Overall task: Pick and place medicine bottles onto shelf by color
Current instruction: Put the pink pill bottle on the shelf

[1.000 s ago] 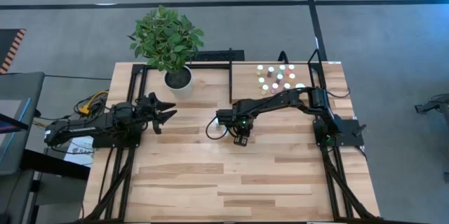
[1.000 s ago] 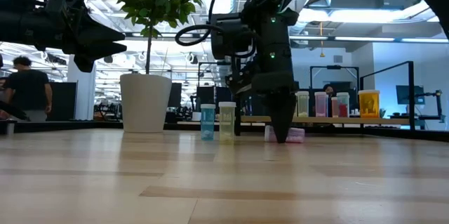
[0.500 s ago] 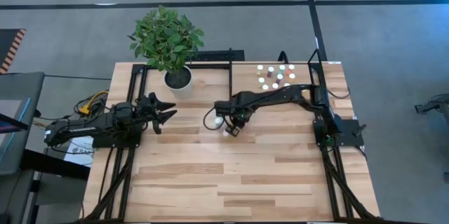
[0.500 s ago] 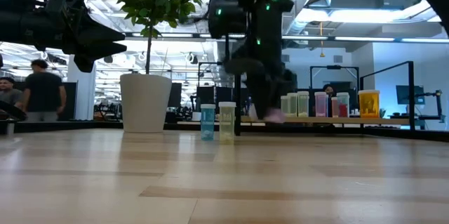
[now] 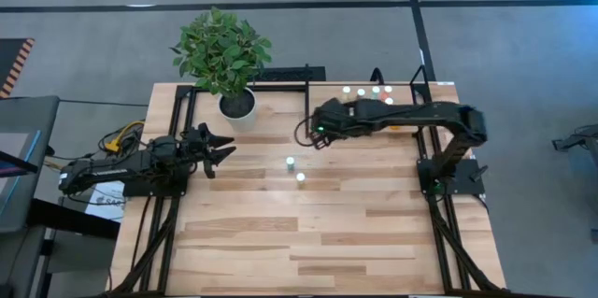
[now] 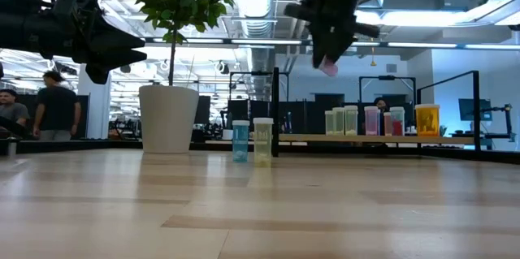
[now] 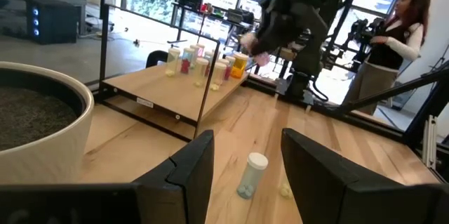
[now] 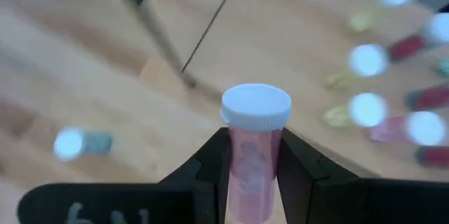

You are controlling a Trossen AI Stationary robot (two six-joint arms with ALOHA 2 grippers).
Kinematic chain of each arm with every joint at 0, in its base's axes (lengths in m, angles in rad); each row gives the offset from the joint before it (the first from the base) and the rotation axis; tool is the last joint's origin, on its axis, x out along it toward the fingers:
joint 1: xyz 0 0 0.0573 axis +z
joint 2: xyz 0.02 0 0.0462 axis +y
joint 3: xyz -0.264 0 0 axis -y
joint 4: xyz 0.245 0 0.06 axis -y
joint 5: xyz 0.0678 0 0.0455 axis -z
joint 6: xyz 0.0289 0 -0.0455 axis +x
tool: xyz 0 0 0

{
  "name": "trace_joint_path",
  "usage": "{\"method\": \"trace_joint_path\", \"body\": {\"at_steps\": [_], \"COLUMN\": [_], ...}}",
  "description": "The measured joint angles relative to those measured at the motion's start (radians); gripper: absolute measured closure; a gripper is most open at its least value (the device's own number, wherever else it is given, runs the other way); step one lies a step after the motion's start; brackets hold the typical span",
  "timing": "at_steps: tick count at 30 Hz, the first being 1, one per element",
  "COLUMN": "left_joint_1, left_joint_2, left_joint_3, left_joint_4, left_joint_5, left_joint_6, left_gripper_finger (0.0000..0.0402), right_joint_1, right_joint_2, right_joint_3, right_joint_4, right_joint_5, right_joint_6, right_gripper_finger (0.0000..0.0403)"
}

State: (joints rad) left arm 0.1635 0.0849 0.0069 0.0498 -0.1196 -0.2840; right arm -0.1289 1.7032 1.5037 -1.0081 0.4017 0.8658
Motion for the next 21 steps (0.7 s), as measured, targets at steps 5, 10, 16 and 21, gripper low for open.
{"method": "trace_joint_path", "body": {"at_steps": [5,10,16,21], "left_joint_1": [0.0,0.0,0.0,0.0], "left_joint_2": [0.0,0.0,0.0,0.0], "left_joint_3": [0.0,0.0,0.0,0.0], "left_joint_4": [0.0,0.0,0.0,0.0], "left_joint_5": [0.0,0.0,0.0,0.0], "left_joint_6": [0.0,0.0,0.0,0.0], "left_gripper_finger": [0.0248,0.0248,0.0248,0.0248], "right_joint_1": [0.028,0.073,0.15,0.222], "right_joint_2": [-0.107,-0.146,-0.144,-0.144], "right_joint_3": [-0.16,-0.3,-0.37,-0.384], "right_joint_4": [0.106,0.186,0.201,0.202], "right_joint_5": [0.166,0.286,0.4,0.498], "right_joint_6": [0.144,0.312,0.541,0.676], "right_gripper_finger": [0.0299,0.0299,0.03,0.03]}}
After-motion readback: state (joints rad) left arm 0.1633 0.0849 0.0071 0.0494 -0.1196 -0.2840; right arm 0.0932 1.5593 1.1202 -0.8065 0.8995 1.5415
